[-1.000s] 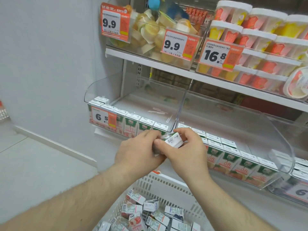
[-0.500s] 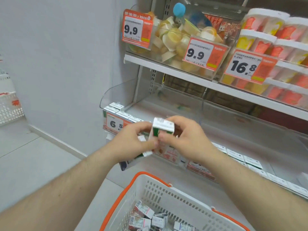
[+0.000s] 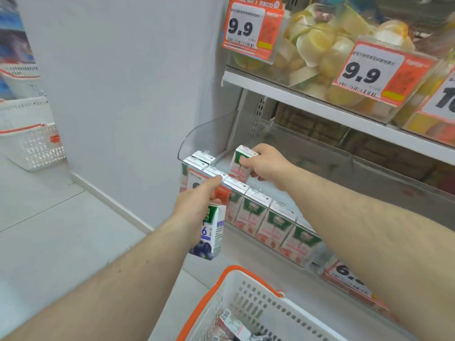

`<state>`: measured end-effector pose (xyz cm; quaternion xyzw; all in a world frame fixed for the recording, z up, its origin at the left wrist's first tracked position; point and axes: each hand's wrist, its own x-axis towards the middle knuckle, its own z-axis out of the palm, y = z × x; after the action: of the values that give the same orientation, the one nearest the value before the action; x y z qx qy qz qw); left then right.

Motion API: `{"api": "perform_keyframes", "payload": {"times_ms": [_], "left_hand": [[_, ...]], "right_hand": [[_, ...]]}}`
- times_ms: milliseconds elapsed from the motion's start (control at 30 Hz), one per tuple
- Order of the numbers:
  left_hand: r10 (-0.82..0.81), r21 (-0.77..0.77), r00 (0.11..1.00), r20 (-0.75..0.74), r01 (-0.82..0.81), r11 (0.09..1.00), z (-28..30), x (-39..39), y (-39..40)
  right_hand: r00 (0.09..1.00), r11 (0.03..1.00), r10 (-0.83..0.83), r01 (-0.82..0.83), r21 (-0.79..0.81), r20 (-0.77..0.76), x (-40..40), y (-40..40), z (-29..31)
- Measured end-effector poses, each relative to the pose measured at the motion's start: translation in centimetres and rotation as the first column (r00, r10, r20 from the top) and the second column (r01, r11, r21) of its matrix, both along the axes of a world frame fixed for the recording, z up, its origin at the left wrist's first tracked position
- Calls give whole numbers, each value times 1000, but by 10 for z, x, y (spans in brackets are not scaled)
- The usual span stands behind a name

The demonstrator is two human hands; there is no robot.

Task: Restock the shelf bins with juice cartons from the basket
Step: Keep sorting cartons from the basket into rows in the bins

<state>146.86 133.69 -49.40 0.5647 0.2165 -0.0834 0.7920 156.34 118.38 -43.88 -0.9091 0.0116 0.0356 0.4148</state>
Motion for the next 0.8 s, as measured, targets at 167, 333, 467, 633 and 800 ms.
{"api": "perform_keyframes", "payload": {"times_ms": [167, 333, 467, 633, 800], "left_hand": [[-8, -10, 1000, 11, 8, 1000, -3, 5, -8], [-37, -21, 999, 17, 37, 999, -4, 7, -8], [-55, -15, 998, 28, 56, 998, -6, 8, -7], [-54, 5, 998, 14, 54, 999, -4, 8, -8], [-43, 63, 998, 39, 40, 997, -5, 2, -9]], "right_hand": [[979, 993, 100, -110, -45, -175, 16, 20, -16], [881, 941, 231, -95, 324, -413, 20, 21, -16], [844, 905, 253, -34, 423, -473, 22, 15, -17], [827, 917, 246, -30, 398, -505, 20, 12, -16], [834, 973, 160, -42, 229, -527, 18, 14, -14]]}}
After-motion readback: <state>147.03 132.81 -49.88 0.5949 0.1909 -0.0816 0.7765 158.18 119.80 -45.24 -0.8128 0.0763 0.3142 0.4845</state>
